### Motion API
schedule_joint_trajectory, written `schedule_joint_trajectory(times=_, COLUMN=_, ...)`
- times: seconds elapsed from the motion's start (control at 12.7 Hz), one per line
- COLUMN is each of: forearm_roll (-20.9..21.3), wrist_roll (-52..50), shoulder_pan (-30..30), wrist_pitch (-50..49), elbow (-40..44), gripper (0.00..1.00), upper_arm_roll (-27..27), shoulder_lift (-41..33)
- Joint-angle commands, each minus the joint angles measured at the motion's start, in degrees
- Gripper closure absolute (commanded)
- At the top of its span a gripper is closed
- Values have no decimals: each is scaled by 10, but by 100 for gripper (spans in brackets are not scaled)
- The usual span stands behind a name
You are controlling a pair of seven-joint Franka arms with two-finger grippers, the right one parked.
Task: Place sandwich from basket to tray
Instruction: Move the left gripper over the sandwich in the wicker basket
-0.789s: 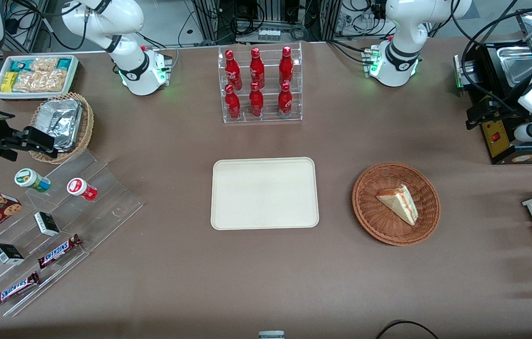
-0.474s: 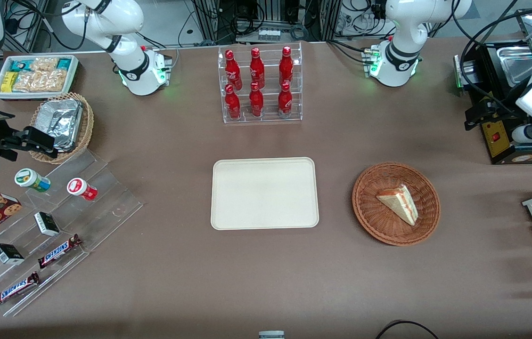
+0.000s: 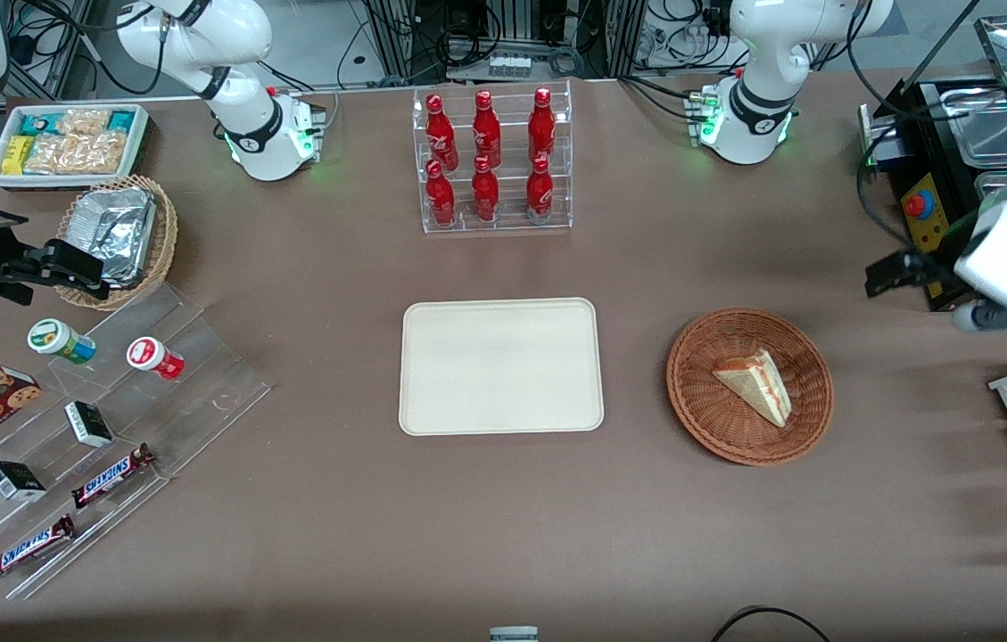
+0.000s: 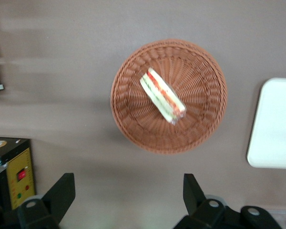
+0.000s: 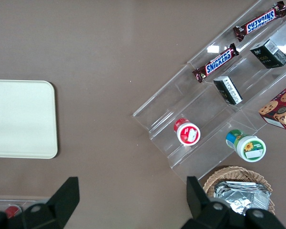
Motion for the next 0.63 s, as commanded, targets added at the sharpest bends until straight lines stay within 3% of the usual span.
schedule_joint_trajectory(times=0.0, forearm_roll=-5, wrist_roll=-55, shoulder_pan=4, wrist_pitch=18, elbow=8, gripper=0, upper_arm_roll=0, shoulder_lift=34)
schedule_joint_trajectory(times=0.32, forearm_roll=-12, wrist_roll=-107, shoulder_pan=16, wrist_pitch=45, elbow=-6, gripper=0, upper_arm_roll=0, shoulder_lift=77)
schedule_joint_trajectory(times=0.55, forearm_roll=-12, wrist_roll=-221, shoulder_pan=11, wrist_pitch=69, elbow=-7, gripper=0, upper_arm_roll=-1, shoulder_lift=95)
